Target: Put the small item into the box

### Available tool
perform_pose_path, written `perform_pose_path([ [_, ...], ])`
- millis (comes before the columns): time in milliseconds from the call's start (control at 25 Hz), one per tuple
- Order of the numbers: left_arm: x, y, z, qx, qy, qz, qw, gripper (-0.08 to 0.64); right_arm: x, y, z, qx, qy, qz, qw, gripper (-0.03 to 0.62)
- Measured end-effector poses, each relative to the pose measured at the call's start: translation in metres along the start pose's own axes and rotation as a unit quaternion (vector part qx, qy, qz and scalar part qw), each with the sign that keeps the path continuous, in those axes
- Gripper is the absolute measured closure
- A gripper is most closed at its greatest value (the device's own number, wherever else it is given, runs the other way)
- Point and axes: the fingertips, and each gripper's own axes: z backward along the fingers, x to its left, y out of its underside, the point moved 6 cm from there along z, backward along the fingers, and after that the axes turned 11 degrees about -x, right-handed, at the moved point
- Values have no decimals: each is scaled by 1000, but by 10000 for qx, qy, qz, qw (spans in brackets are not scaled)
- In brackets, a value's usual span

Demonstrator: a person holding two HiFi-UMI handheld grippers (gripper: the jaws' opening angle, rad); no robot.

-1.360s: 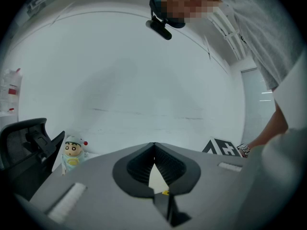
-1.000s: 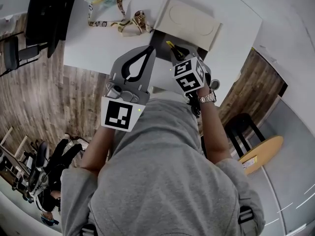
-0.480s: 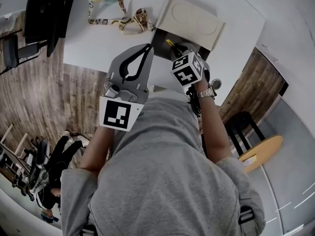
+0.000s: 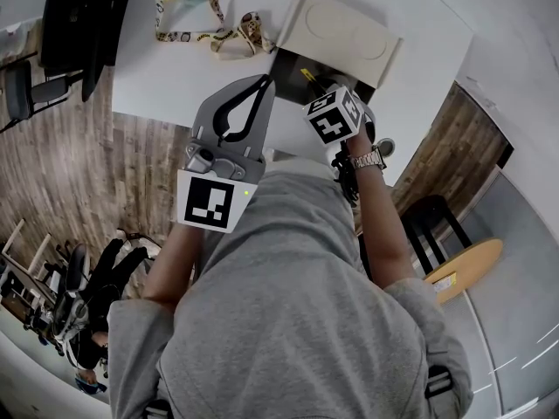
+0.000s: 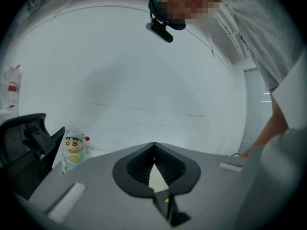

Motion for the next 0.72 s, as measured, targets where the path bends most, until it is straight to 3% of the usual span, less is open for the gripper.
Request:
perform_pose_path([
  [720,2,4,1,41,-63,24,10000,557,-7,11,-12,197,167,-182,9995,529],
])
